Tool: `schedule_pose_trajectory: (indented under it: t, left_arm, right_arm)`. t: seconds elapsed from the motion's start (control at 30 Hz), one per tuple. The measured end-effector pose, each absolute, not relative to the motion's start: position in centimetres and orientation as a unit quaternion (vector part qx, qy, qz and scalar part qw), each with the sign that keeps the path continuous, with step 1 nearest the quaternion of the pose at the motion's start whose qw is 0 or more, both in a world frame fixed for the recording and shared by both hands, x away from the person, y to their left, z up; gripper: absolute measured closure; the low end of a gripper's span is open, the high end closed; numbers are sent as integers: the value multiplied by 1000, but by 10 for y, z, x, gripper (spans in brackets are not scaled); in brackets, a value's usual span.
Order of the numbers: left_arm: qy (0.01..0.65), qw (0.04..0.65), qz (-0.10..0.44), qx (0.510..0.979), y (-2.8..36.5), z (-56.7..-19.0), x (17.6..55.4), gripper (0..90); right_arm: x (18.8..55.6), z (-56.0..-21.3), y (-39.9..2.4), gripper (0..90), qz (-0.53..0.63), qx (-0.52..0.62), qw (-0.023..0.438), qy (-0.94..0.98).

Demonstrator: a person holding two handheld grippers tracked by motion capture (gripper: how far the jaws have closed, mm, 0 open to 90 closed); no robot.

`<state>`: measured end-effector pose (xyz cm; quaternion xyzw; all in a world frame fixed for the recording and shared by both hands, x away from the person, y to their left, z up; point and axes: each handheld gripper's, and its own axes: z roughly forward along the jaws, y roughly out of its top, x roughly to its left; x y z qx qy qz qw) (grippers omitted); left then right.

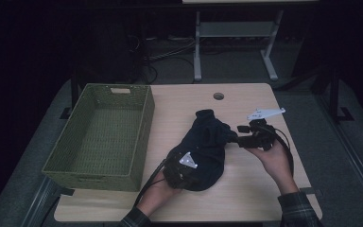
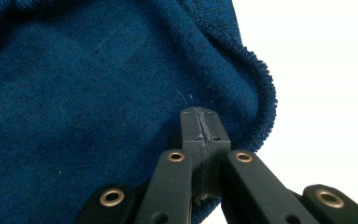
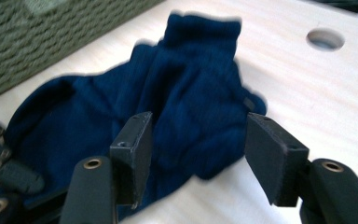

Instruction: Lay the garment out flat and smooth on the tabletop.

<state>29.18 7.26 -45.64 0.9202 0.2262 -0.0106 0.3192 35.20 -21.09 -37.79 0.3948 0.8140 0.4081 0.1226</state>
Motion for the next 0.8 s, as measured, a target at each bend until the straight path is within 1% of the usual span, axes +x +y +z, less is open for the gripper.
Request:
schedule_pose_trajectory:
  t: [0.07, 0.17, 0.27, 0.33, 0.37, 0.4, 0.43, 0.47, 0.5, 0.57, 0.63, 0.8]
  left_arm:
    - [226, 319, -11, 920, 73, -456, 292, 900]
    - [226, 319, -10, 920, 73, -456, 292, 900]
    - [225, 318, -10, 921, 73, -456, 292, 900]
    - [221, 315, -10, 923, 73, -456, 292, 900]
    - [221, 315, -10, 923, 73, -456, 292, 900]
    - [220, 315, -10, 923, 73, -456, 292, 900]
    - [220, 315, -9, 923, 73, -456, 292, 900]
    - [220, 315, -9, 923, 73, -456, 292, 900]
    - [220, 315, -9, 923, 73, -456, 292, 900]
    - [220, 315, -9, 923, 73, -456, 292, 900]
    - [220, 315, -10, 923, 73, -456, 292, 900]
    - [222, 315, -10, 923, 73, -456, 292, 900]
  right_arm:
    - [344, -387, -214, 424, 404, 397, 117, 816]
    - [341, -394, -215, 437, 400, 401, 116, 816]
    - [340, -404, -217, 479, 396, 410, 107, 814]
    - [341, -407, -218, 525, 399, 412, 104, 812]
    - [341, -407, -218, 525, 399, 412, 104, 812]
    - [341, -408, -219, 551, 401, 413, 102, 812]
    - [342, -409, -219, 632, 405, 413, 100, 809]
    - [342, -409, -219, 632, 405, 413, 100, 809]
    - [342, -409, -220, 660, 407, 412, 101, 809]
    - [343, -409, -220, 757, 411, 410, 99, 808]
    - [344, -408, -219, 847, 413, 405, 106, 809]
    - [346, -404, -221, 865, 415, 407, 110, 806]
